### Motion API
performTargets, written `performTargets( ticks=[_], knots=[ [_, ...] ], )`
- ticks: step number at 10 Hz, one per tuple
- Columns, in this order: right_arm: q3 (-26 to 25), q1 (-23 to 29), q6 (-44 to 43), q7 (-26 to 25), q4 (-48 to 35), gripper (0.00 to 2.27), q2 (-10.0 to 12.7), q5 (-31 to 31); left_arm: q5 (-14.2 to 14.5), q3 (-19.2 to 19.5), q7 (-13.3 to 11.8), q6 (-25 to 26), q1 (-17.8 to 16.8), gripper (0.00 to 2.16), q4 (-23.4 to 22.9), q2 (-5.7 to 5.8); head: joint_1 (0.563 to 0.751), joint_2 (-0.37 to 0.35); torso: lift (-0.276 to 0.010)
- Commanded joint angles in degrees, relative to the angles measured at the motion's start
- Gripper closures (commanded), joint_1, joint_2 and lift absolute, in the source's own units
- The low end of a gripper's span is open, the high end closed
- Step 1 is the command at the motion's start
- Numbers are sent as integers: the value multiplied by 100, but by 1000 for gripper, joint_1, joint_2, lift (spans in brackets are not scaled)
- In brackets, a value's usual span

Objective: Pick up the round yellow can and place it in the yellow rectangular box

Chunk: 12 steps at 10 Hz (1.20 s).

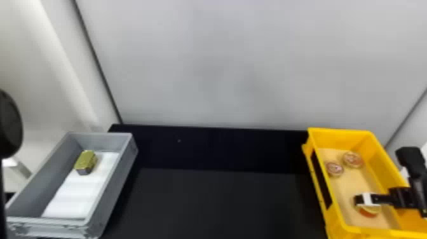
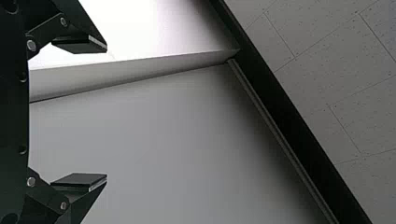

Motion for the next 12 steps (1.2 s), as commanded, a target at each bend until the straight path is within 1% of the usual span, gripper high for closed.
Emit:
performTargets(
  ticks=[1, 3, 4, 5, 6, 7, 8, 9, 10, 11, 12],
  knots=[
    [-58, 18, -277, 266, -41, -2, -49, -132, 0, 0, 4, 0, 5, 277, -1, -7, 663, 54, -10],
    [-93, 247, -303, 266, -885, -2, -58, -123, 0, 0, 4, 17, 5, 277, 8, -7, 663, 54, -10],
    [-93, 291, -145, 240, -1579, -2, -67, -114, 0, 0, 4, 26, 5, 277, -1, 2, 663, 54, -10],
    [-58, 344, -74, 196, -2546, -2, -58, -52, 0, 0, 4, 35, 14, 277, -1, -7, 663, 54, -10],
    [4, 344, 49, -68, -3601, -2, -41, -35, 0, 0, 4, 44, 14, 277, -1, -7, 663, 54, -10],
    [83, 308, -30, -551, -4629, 30, -32, -35, 0, 0, 4, 53, 5, 277, -1, -7, 663, 54, -10],
    [294, 212, -48, -1308, -5570, 50, -32, 53, -9, 0, 4, 61, 5, 277, -1, -7, 663, 54, -10],
    [487, 97, -294, -1906, -6229, 50, -23, 282, -9, 0, 4, 70, -13, 277, 8, -7, 663, 54, -10],
    [698, -34, -708, -2407, -6712, 50, -23, 502, -9, 0, 4, 88, -21, 277, -1, 11, 663, 54, -10],
    [935, -237, -1024, -2811, -7011, 50, -102, 563, -9, 9, 13, 88, -30, 277, -1, 28, 663, 54, -10],
    [1102, -360, -1569, -3137, -7169, 50, -128, 625, -9, 44, 83, 79, -21, 279, -1, 2, 663, 54, -10]
  ],
)
